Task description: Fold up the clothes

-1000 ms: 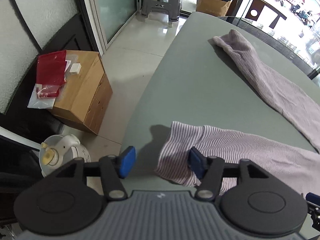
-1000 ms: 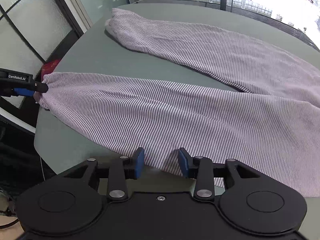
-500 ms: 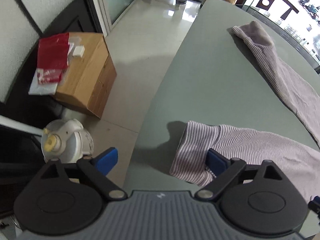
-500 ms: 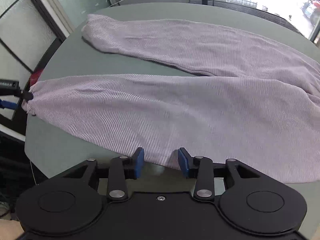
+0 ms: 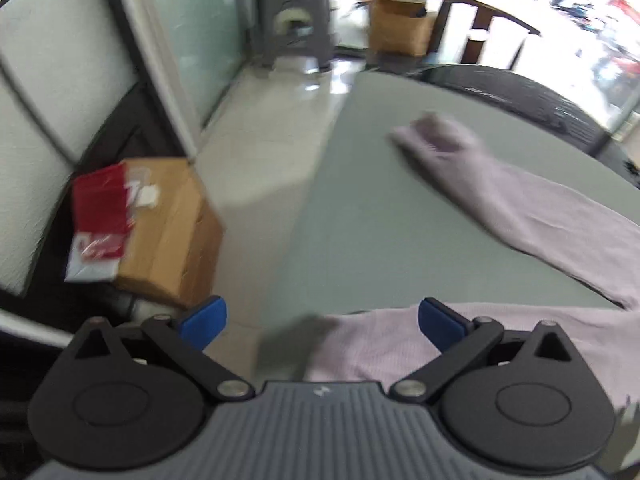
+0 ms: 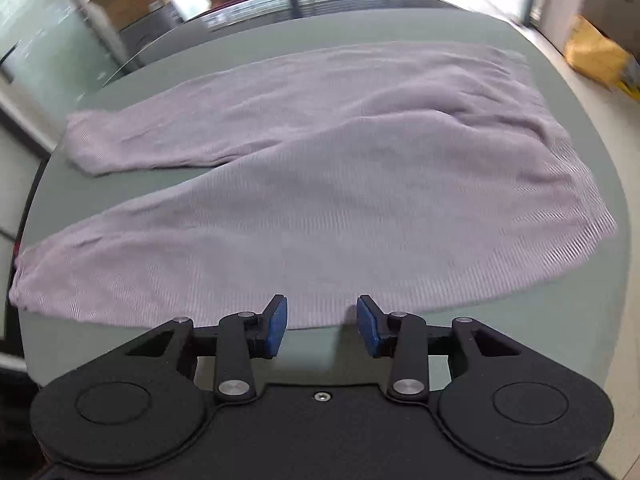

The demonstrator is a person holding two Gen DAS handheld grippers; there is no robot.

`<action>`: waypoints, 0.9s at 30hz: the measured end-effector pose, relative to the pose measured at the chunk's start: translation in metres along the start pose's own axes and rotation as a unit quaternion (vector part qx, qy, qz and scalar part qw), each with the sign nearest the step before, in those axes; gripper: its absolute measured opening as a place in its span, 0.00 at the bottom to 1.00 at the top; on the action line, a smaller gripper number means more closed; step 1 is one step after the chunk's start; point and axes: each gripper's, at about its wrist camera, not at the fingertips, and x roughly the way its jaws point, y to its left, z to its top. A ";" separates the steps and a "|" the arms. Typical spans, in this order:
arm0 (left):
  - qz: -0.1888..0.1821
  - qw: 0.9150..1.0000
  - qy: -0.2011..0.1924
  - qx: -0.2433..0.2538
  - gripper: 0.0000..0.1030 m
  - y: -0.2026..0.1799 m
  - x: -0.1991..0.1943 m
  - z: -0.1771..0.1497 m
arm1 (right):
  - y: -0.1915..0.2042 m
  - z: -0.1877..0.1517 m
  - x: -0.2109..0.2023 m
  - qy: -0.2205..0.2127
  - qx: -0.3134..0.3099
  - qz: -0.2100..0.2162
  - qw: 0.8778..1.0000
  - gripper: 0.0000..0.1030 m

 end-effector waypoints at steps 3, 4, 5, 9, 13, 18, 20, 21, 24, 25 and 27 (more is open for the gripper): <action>-0.086 0.995 0.006 0.052 1.00 -0.061 0.002 -0.012 | -0.036 -0.010 -0.006 -0.006 0.080 0.001 0.997 0.39; -0.124 0.990 0.014 0.072 1.00 -0.089 0.005 -0.019 | -0.045 -0.013 -0.008 -0.008 0.104 0.006 0.994 0.39; -0.146 0.985 0.018 0.086 1.00 -0.107 0.006 -0.025 | -0.054 -0.016 -0.010 -0.011 0.128 0.010 0.992 0.39; -0.216 0.962 0.045 0.161 1.00 -0.192 0.019 -0.058 | -0.097 -0.023 -0.015 -0.030 0.233 0.027 0.972 0.39; -0.217 0.961 0.083 0.148 0.98 -0.240 0.040 -0.076 | -0.134 -0.019 -0.019 -0.054 0.302 0.033 0.951 0.39; -0.216 0.968 0.122 0.040 0.99 -0.253 0.058 -0.089 | -0.159 -0.009 -0.013 -0.057 0.321 0.038 0.945 0.40; -0.216 0.971 0.104 -0.018 0.99 -0.248 0.058 -0.094 | -0.161 -0.006 -0.008 -0.056 0.315 0.047 0.946 0.40; -0.216 0.970 0.098 -0.041 1.00 -0.245 0.057 -0.096 | -0.162 -0.005 -0.006 -0.055 0.313 0.051 0.947 0.40; -0.214 0.968 0.086 -0.095 1.00 -0.235 0.056 -0.099 | -0.163 0.000 0.000 -0.055 0.305 0.062 0.949 0.40; -0.212 0.967 0.085 -0.110 1.00 -0.233 0.056 -0.099 | -0.163 0.003 0.002 -0.055 0.300 0.067 0.950 0.40; -0.209 0.964 0.086 -0.143 1.00 -0.229 0.056 -0.098 | -0.167 0.010 0.005 -0.053 0.301 0.072 0.949 0.40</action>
